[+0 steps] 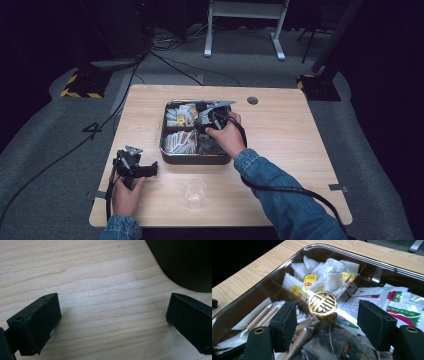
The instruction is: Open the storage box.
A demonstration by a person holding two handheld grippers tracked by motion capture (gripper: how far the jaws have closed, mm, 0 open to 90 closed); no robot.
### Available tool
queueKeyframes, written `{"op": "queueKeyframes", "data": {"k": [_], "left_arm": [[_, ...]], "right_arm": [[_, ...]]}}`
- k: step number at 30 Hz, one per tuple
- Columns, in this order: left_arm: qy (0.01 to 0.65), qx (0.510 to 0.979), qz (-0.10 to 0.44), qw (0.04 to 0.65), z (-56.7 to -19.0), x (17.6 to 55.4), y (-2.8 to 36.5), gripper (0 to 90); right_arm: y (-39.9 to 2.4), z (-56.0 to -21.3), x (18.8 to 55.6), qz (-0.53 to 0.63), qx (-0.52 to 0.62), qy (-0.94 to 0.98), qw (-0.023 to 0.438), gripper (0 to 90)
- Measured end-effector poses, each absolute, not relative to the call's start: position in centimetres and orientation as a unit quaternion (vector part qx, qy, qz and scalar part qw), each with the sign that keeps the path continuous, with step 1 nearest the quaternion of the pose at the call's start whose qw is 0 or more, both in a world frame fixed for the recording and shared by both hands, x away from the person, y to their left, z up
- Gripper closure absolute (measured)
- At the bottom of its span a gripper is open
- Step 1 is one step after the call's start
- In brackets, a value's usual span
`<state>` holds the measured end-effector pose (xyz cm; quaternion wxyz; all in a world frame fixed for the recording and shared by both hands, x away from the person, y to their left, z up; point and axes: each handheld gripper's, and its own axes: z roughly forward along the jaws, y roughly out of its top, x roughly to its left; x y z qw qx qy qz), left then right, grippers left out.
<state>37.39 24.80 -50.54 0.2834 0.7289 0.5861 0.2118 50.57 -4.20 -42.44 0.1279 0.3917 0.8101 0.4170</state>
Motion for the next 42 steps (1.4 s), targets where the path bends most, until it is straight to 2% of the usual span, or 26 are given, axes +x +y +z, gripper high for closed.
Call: {"op": "queueKeyframes", "data": {"k": [3, 9, 14, 19, 28, 42], "left_arm": [[0.586, 0.729, 0.212, 0.284, -50.5, 37.4, 24.8, 0.1], [0.586, 0.729, 0.212, 0.284, -50.5, 37.4, 24.8, 0.1], [0.586, 0.729, 0.212, 0.284, -50.5, 37.4, 24.8, 0.1], [0.585, 0.729, 0.212, 0.284, -50.5, 37.4, 24.8, 0.1], [0.586, 0.729, 0.212, 0.284, -50.5, 37.4, 24.8, 0.1], [0.586, 0.729, 0.212, 0.284, -50.5, 37.4, 24.8, 0.1]], "right_arm": [[-3.6, -42.9, 50.8, 0.424, 0.402, 0.803, 0.114, 35.1], [-2.6, -43.7, 51.1, 0.416, 0.398, 0.807, 0.132, 42.5], [-2.0, -44.2, 51.3, 0.405, 0.396, 0.813, 0.136, 52.7], [-1.9, -44.2, 51.2, 0.394, 0.393, 0.817, 0.153, 57.5], [-1.5, -44.3, 50.9, 0.382, 0.394, 0.817, 0.173, 58.5], [-1.5, -44.3, 50.8, 0.384, 0.398, 0.814, 0.177, 58.8]]}}
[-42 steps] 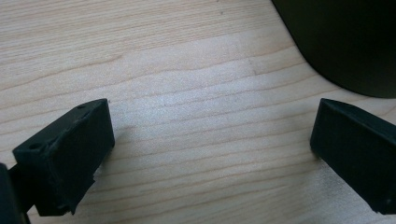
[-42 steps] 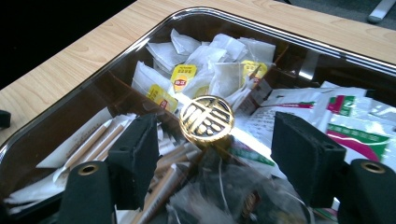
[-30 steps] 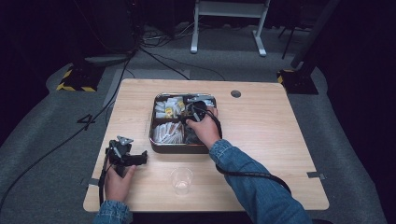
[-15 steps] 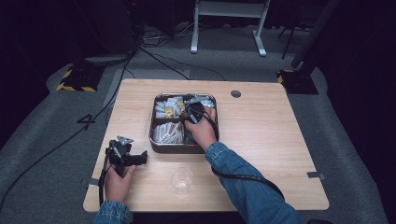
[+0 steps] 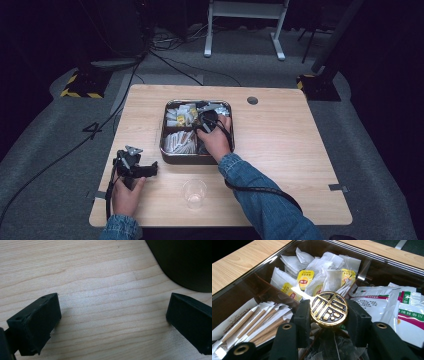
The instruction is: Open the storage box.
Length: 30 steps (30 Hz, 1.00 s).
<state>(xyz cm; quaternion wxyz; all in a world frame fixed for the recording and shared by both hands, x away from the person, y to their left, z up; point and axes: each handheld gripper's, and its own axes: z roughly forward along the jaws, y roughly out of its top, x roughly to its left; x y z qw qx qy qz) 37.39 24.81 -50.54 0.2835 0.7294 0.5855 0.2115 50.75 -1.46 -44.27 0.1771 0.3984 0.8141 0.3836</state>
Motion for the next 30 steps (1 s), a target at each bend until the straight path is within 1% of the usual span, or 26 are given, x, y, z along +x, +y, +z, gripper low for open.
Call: {"op": "queueKeyframes", "data": {"k": [10, 19, 20, 30], "left_arm": [[0.584, 0.730, 0.211, 0.284, -50.5, 37.4, 24.8, 0.1], [0.584, 0.730, 0.211, 0.284, -50.5, 37.4, 24.8, 0.1], [0.584, 0.730, 0.211, 0.283, -50.5, 37.4, 24.8, 0.1], [0.584, 0.730, 0.212, 0.284, -50.5, 37.4, 24.8, 0.1]], "right_arm": [[-1.8, -43.8, 50.8, 0.392, 0.404, 0.810, 0.167, 58.9], [-2.8, -41.4, 50.4, 0.410, 0.394, 0.806, 0.165, 58.9], [-3.1, -40.7, 50.3, 0.413, 0.389, 0.806, 0.167, 58.9], [-4.2, -38.5, 49.4, 0.426, 0.375, 0.806, 0.170, 58.8]]}}
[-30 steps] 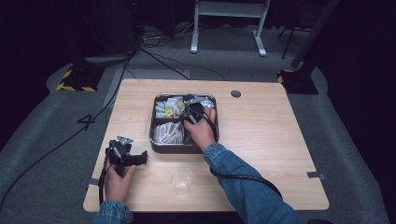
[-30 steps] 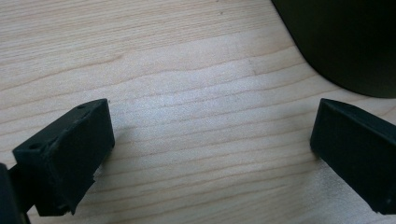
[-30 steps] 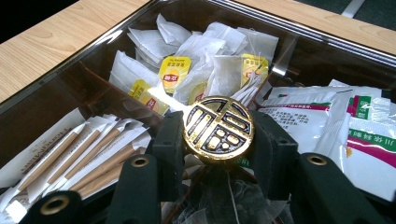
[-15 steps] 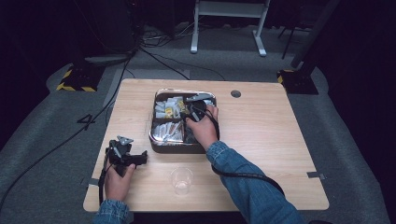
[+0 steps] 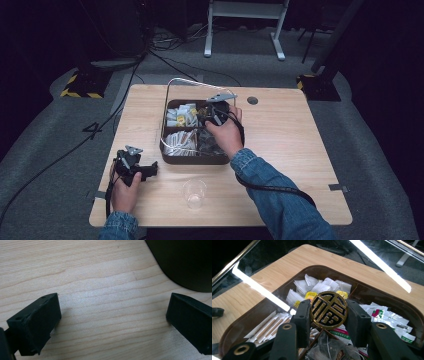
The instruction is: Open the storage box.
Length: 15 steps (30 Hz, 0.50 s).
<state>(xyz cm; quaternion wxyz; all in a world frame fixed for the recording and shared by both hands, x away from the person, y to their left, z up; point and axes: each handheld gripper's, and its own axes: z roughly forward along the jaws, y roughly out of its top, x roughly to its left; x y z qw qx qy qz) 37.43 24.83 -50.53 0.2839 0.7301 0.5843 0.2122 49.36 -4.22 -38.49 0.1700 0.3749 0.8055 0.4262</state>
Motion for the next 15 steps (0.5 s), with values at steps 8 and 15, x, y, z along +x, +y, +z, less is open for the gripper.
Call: {"op": "queueKeyframes", "data": {"k": [8, 15], "left_arm": [[0.585, 0.730, 0.212, 0.284, -50.5, 37.4, 24.8, 0.1], [0.584, 0.730, 0.212, 0.284, -50.5, 37.4, 24.8, 0.1]], "right_arm": [[-4.9, -37.3, 48.7, 0.424, 0.357, 0.809, 0.193, 58.9], [-6.9, -36.4, 48.5, 0.424, 0.357, 0.808, 0.200, 58.9]]}}
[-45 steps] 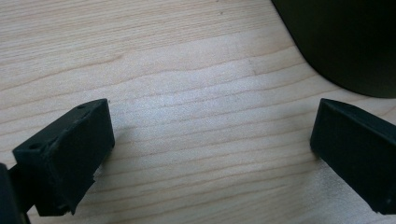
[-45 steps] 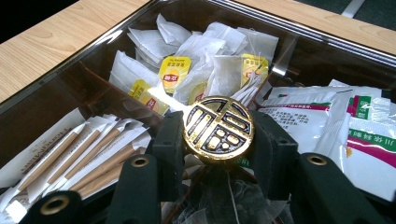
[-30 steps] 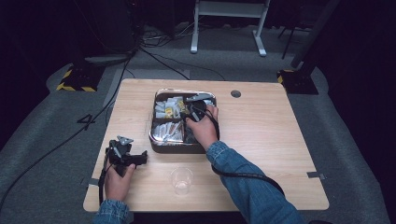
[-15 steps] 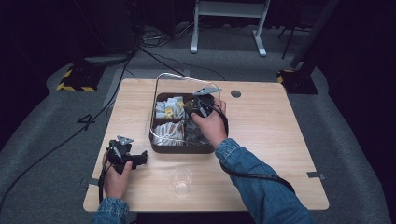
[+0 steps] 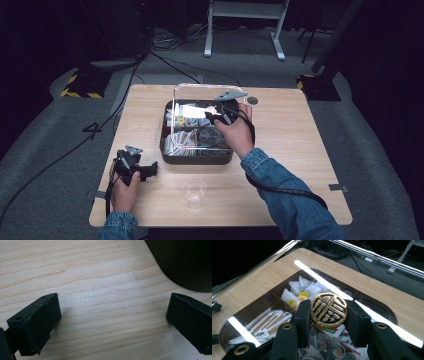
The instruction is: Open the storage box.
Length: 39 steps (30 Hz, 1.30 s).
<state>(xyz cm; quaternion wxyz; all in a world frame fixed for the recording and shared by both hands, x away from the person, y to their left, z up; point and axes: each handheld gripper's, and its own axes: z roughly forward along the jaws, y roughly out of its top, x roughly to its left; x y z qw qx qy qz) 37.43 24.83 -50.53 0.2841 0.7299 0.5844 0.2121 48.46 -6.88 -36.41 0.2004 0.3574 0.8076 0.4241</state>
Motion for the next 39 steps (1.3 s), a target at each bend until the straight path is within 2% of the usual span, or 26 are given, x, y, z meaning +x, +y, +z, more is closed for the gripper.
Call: {"op": "queueKeyframes", "data": {"k": [20, 39], "left_arm": [[0.585, 0.729, 0.212, 0.284, -50.5, 37.4, 24.8, 0.1], [0.578, 0.735, 0.206, 0.288, -50.5, 37.4, 25.0, 0.0]], "right_arm": [[-13.8, -34.0, 48.2, 0.420, 0.381, 0.790, 0.234, 58.9], [-20.5, -33.3, 48.1, 0.410, 0.408, 0.779, 0.242, 58.9]]}}
